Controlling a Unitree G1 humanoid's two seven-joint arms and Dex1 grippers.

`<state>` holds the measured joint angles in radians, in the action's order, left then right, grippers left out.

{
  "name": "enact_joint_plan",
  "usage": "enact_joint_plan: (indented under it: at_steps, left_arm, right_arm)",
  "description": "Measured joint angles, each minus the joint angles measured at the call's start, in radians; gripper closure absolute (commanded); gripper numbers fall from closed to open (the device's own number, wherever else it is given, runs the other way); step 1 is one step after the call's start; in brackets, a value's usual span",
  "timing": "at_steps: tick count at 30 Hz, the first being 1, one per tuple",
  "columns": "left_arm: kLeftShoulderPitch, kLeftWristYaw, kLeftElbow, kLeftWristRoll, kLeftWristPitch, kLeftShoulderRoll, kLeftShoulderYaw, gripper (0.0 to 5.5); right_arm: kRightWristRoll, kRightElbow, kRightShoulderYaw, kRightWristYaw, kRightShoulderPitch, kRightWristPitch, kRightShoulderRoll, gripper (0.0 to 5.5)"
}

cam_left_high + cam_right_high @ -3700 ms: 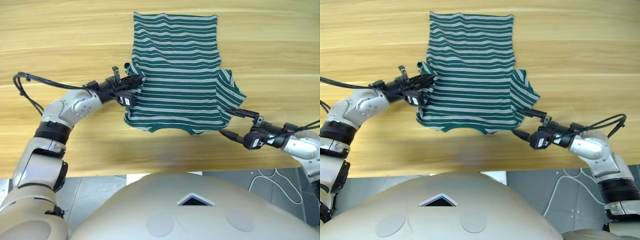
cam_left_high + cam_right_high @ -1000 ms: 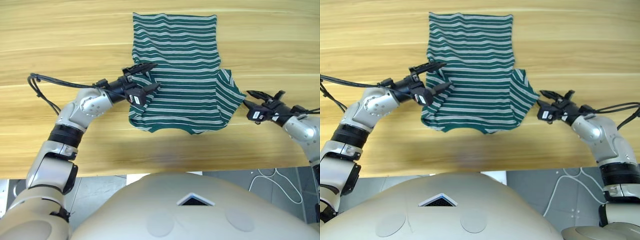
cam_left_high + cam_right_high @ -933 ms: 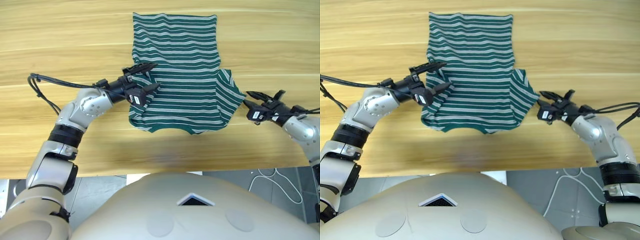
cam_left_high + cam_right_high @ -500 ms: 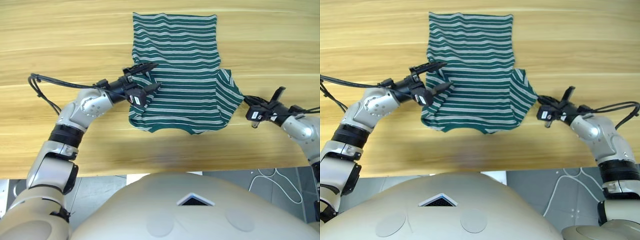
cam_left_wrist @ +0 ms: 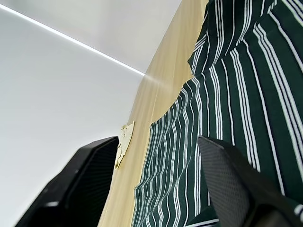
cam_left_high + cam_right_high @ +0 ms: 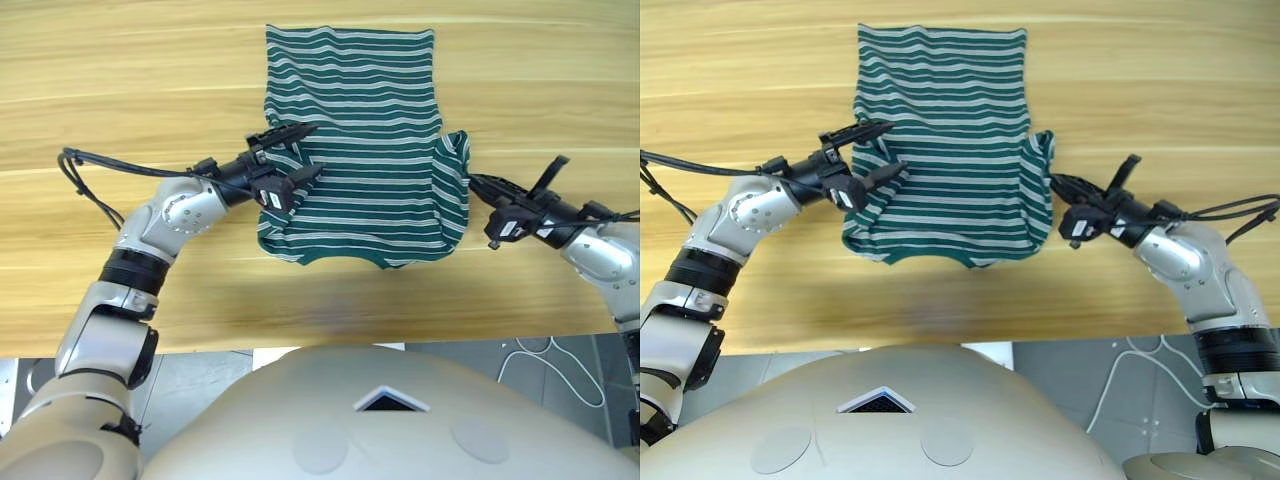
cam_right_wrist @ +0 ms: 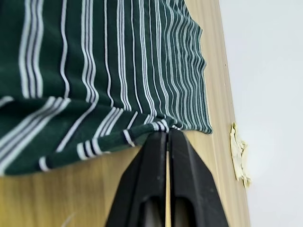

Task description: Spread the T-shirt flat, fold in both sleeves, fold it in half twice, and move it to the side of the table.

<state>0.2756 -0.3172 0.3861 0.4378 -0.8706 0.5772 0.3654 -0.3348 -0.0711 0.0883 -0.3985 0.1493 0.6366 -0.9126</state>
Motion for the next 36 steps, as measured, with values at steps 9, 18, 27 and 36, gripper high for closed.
enact_joint_plan:
  at_steps: [9, 18, 27, 36]
  left_arm:
    - [0.000, 0.001, 0.000, 0.000, 0.000, -0.009, 0.000, 2.40]
    - [0.000, 0.001, 0.002, 0.004, 0.000, -0.020, 0.000, 2.40]
    - [0.000, 0.001, 0.004, 0.008, 0.000, -0.028, 0.000, 2.40]
    - [0.000, 0.001, 0.004, 0.008, 0.000, -0.030, 0.000, 2.40]
  right_arm:
    - [-0.048, 0.031, 0.104, -0.098, -0.133, -0.027, 0.069, 5.46]
    - [-0.126, 0.009, 0.166, -0.105, -0.231, -0.047, 0.145, 5.46]
    - [-0.163, -0.057, 0.228, -0.103, -0.294, -0.051, 0.214, 5.46]
    - [-0.193, -0.117, 0.278, -0.103, -0.331, -0.065, 0.269, 5.46]
